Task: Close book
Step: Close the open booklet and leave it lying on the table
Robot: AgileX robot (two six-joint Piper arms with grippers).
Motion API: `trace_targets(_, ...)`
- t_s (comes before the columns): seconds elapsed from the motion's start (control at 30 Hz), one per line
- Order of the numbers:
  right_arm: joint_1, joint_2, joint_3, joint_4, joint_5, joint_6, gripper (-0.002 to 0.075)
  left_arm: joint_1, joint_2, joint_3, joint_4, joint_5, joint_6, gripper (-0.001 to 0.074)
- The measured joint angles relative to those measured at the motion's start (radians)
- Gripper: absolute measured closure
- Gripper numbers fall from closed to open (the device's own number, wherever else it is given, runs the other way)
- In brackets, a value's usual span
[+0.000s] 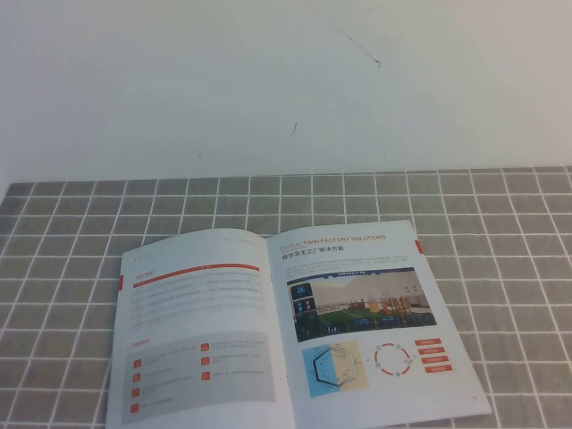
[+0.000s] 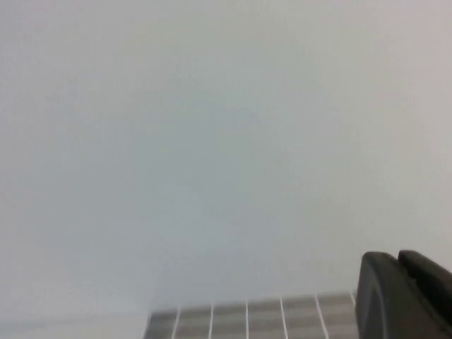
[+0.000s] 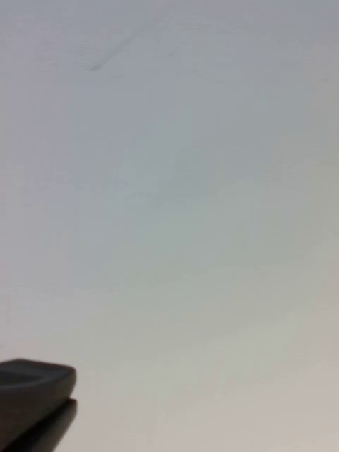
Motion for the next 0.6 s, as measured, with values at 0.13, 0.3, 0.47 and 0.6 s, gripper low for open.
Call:
trace_targets(0.13, 0.0, 0.0, 0.0, 0.0, -0.132, 0.074, 0.0727, 0.0, 0.0, 0.0, -0.004, -0.207, -0.041, 0.0737)
trace_targets(0.3, 0.0, 0.0, 0.0, 0.0, -0.207, 0.101, 0.0727, 0.0, 0.0, 0.0, -0.004, -0.343, -0.057, 0.0737)
trace_targets(0.47, 0.0, 0.0, 0.0, 0.008, -0.253, 0.105, 0.0727, 0.0, 0.0, 0.0, -0.004, -0.381, -0.058, 0.0737)
trace_targets(0.6, 0.0, 0.0, 0.0, 0.015, -0.26, 0.105, 0.0727, 0.0, -0.001, 0.0, -0.012, -0.406, -0.062, 0.0737)
